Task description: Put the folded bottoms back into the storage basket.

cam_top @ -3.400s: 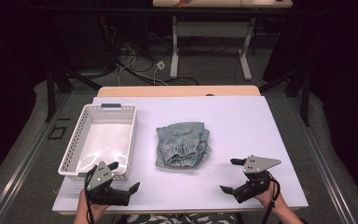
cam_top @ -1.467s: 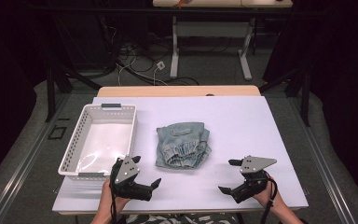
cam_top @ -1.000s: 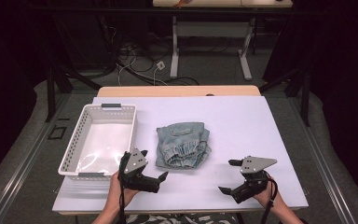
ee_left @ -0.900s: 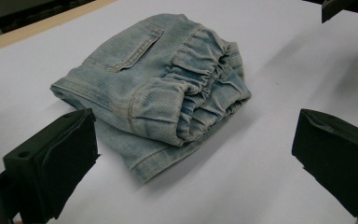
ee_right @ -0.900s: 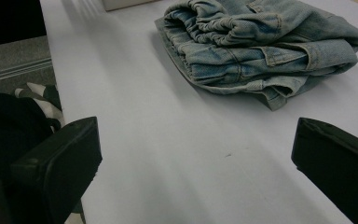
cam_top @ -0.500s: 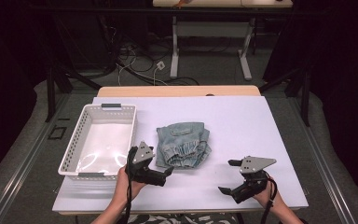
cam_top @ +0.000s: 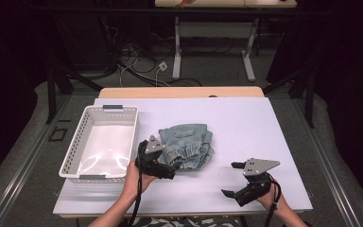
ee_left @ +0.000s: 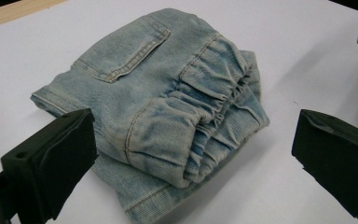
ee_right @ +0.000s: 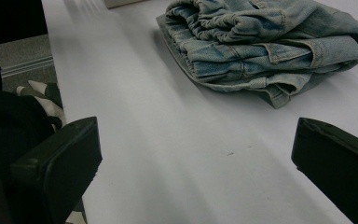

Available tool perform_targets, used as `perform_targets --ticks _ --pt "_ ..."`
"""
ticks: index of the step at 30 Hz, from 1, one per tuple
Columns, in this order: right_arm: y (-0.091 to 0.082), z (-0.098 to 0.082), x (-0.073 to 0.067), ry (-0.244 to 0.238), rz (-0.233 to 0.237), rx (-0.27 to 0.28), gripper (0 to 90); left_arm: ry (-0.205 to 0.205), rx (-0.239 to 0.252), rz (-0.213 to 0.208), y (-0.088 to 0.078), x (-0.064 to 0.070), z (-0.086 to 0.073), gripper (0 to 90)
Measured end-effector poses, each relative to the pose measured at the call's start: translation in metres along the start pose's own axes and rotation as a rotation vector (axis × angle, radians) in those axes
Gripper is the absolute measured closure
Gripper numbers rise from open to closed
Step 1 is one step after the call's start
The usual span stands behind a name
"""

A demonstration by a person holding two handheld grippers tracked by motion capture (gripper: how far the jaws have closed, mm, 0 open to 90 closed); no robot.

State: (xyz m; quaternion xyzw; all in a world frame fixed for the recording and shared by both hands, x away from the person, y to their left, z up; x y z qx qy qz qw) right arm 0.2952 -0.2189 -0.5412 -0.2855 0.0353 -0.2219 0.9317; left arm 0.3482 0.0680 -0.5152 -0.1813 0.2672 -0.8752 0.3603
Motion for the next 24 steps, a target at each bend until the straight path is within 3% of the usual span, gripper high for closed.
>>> perform_targets --ticks 9,24 --pt "0.000 0.000 0.000 -0.002 0.003 -0.009 1.1 -0.022 -0.023 0.036 0.014 -0.009 0.007 0.0" --pt "0.000 -0.001 -0.001 -0.002 -0.001 -0.019 1.2 -0.122 -0.039 0.070 0.037 -0.027 0.016 0.0"
Point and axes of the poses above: each handheld gripper's, and its own axes: y roughly forward along the jaws, z roughly out of its top, x roughly to its right, the point moved 4 cm from there along y, roughly forward along the jaws, and after that the axes turned 5 degrees about -y, right-handed, at the moved point
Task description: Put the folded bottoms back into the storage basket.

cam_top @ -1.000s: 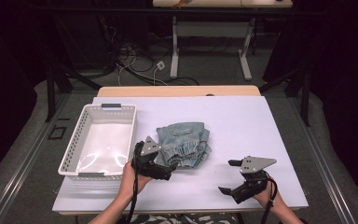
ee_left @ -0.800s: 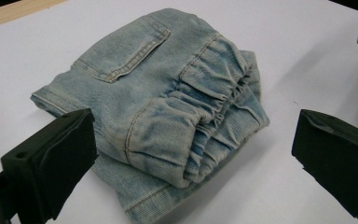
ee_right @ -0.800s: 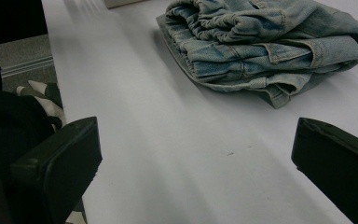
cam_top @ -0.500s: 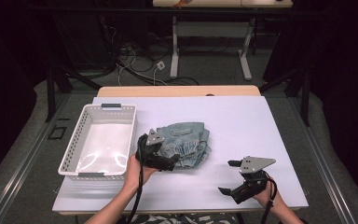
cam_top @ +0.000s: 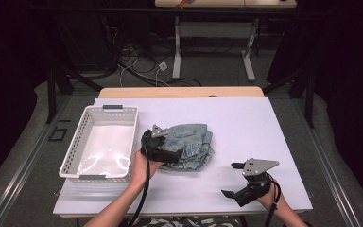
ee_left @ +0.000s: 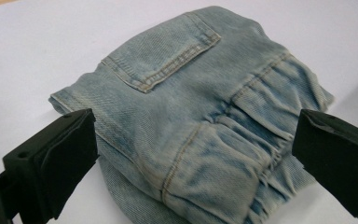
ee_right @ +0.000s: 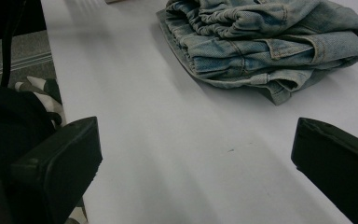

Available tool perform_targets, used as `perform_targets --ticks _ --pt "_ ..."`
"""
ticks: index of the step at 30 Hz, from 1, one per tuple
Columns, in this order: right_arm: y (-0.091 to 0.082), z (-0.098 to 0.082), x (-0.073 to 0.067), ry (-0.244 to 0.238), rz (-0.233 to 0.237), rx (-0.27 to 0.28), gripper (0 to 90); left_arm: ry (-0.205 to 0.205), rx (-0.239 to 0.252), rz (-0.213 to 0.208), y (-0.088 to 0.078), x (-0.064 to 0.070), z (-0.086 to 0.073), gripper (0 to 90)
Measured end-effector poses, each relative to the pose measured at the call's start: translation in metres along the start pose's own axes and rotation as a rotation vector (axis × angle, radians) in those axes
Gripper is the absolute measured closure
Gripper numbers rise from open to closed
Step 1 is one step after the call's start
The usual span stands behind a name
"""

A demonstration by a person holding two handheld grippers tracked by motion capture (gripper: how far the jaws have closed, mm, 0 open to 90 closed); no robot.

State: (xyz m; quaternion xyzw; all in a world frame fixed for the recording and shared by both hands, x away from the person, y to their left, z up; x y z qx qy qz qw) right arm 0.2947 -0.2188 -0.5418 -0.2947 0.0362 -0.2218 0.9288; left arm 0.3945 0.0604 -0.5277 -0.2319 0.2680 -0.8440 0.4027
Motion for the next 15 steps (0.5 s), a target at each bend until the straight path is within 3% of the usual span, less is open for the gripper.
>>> perform_targets --ticks 10,15 --pt "0.001 -0.001 0.000 0.002 0.006 0.000 1.2 -0.041 -0.013 0.081 0.016 -0.016 0.006 5.3" --pt "0.002 -0.001 0.000 0.005 0.012 -0.001 1.2 -0.060 -0.046 0.128 0.029 -0.025 0.005 8.3"
Point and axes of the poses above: each handheld gripper's, and its own axes: y roughly forward along the jaws, z roughly out of its top, x roughly to its right, the point moved 4 cm from there along y, roughly forward along the jaws, and after that the axes turned 5 degrees about -y, right-handed, at the moved point
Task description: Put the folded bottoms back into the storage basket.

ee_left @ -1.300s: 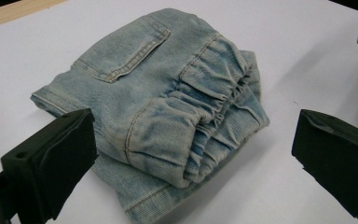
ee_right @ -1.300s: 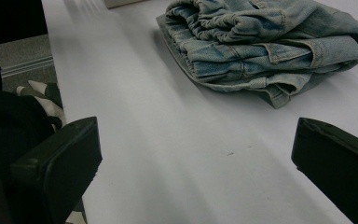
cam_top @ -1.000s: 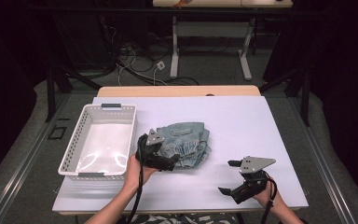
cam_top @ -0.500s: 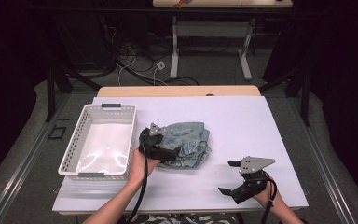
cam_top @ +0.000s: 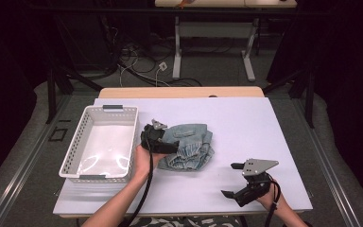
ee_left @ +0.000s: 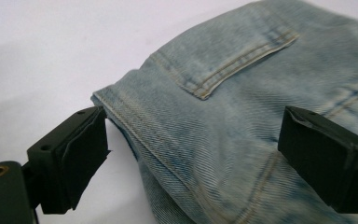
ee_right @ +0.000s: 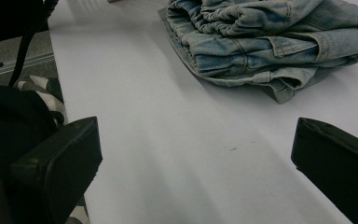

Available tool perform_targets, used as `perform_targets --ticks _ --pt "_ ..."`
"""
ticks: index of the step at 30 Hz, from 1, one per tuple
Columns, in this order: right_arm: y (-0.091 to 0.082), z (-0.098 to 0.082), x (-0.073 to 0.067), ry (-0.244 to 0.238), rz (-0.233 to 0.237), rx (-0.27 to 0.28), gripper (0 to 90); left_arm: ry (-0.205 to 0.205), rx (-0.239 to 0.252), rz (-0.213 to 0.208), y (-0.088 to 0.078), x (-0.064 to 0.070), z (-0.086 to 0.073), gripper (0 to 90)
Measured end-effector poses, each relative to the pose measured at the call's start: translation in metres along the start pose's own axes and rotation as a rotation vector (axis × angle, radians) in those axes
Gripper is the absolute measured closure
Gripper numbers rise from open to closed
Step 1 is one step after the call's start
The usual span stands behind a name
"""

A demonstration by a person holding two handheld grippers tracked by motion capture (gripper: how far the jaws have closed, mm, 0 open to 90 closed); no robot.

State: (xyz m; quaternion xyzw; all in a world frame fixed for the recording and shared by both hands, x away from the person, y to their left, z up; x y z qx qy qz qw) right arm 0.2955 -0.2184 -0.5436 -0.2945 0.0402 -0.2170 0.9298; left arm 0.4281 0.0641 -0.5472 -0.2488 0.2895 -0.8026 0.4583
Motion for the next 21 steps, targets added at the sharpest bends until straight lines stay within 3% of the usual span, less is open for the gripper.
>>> perform_targets --ticks 5,12,16,21 --pt "0.001 0.000 0.000 0.003 -0.002 -0.007 1.2 -0.030 -0.026 -0.007 0.013 -0.006 -0.004 3.6" --pt "0.002 -0.001 0.000 0.005 0.001 -0.012 1.2 -0.033 -0.088 -0.001 0.027 -0.012 -0.013 2.5" --pt "0.000 -0.001 -0.002 -0.001 0.002 -0.008 1.2 -0.058 -0.110 -0.002 0.032 -0.012 -0.018 5.1" --pt "0.001 -0.001 -0.001 0.000 0.005 -0.009 1.2 -0.081 -0.118 -0.051 0.034 -0.012 -0.019 13.4"
Point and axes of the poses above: each handheld gripper's, and its own axes: y roughly forward along the jaws, z roughly out of its top, x roughly to its right, the point moved 4 cm from there along y, roughly forward along the jaws, and after that the axes turned 5 degrees about -y, right-handed, at the moved point
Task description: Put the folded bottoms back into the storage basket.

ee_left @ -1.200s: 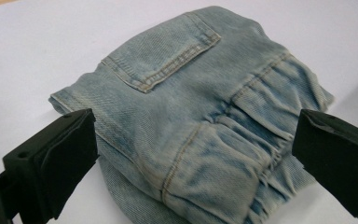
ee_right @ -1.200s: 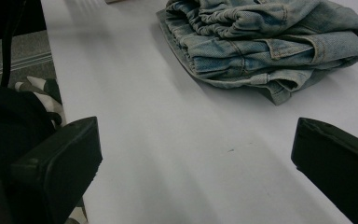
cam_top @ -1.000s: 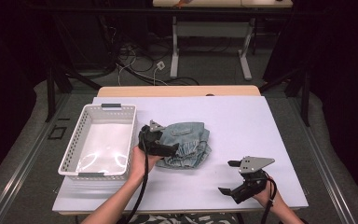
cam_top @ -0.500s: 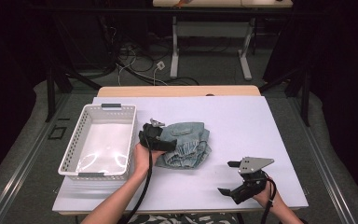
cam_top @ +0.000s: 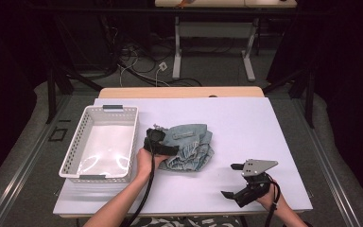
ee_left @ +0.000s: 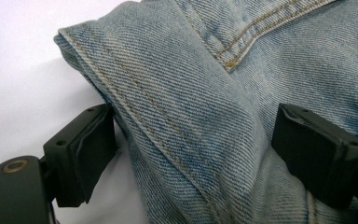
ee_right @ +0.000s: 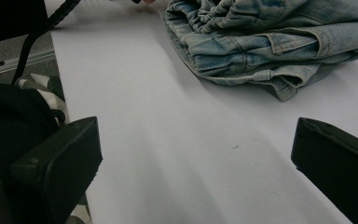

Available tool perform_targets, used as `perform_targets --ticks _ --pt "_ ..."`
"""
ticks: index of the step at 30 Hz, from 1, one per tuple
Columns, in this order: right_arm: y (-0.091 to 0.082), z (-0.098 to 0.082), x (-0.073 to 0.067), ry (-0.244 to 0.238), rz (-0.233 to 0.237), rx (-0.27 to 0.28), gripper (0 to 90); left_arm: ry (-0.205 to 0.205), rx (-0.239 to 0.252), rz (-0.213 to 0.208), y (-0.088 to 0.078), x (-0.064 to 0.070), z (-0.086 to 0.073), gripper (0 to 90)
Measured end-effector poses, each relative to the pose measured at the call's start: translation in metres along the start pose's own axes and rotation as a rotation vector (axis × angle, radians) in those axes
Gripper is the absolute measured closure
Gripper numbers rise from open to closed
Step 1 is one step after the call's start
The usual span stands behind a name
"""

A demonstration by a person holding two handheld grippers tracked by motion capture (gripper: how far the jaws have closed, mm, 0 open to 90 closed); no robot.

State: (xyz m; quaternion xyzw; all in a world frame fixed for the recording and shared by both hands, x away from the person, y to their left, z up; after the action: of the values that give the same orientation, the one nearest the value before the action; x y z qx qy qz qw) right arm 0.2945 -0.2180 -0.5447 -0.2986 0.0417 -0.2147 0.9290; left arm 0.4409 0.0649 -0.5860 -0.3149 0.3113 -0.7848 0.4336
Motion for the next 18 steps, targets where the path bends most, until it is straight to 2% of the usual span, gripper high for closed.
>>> perform_targets --ticks 6,8,12,16,18 --pt "0.0011 0.0001 -0.0006 -0.003 0.002 -0.007 1.2 0.003 -0.005 -0.017 -0.0009 0.0011 -0.0001 16.6" --pt "0.0016 0.0000 -0.0005 -0.003 0.002 -0.010 1.2 0.006 -0.006 -0.034 -0.0020 0.0026 -0.0003 21.3" --pt "0.0026 -0.0007 0.0007 -0.009 -0.011 -0.022 1.2 0.013 -0.006 -0.064 -0.0021 0.0072 -0.0002 37.7" --pt "0.0048 -0.0013 0.0025 -0.001 -0.010 -0.026 1.2 0.009 -0.011 -0.098 -0.0028 0.0056 -0.0001 45.0" --pt "0.0057 -0.0012 0.0020 -0.003 -0.003 -0.029 1.2 -0.006 -0.005 -0.113 -0.0031 0.0053 -0.0001 50.6"
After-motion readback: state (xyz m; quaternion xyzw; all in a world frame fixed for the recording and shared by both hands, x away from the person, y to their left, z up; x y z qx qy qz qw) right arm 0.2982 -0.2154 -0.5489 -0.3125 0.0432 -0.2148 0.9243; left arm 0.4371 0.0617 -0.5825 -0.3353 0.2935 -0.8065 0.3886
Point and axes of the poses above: each handheld gripper's, and its own axes: y roughly forward along the jaws, z roughly out of its top, x roughly to its right, the point moved 4 cm from there along y, roughly forward along the jaws, and after that the axes turned 5 degrees about -y, right-handed, at the moved point
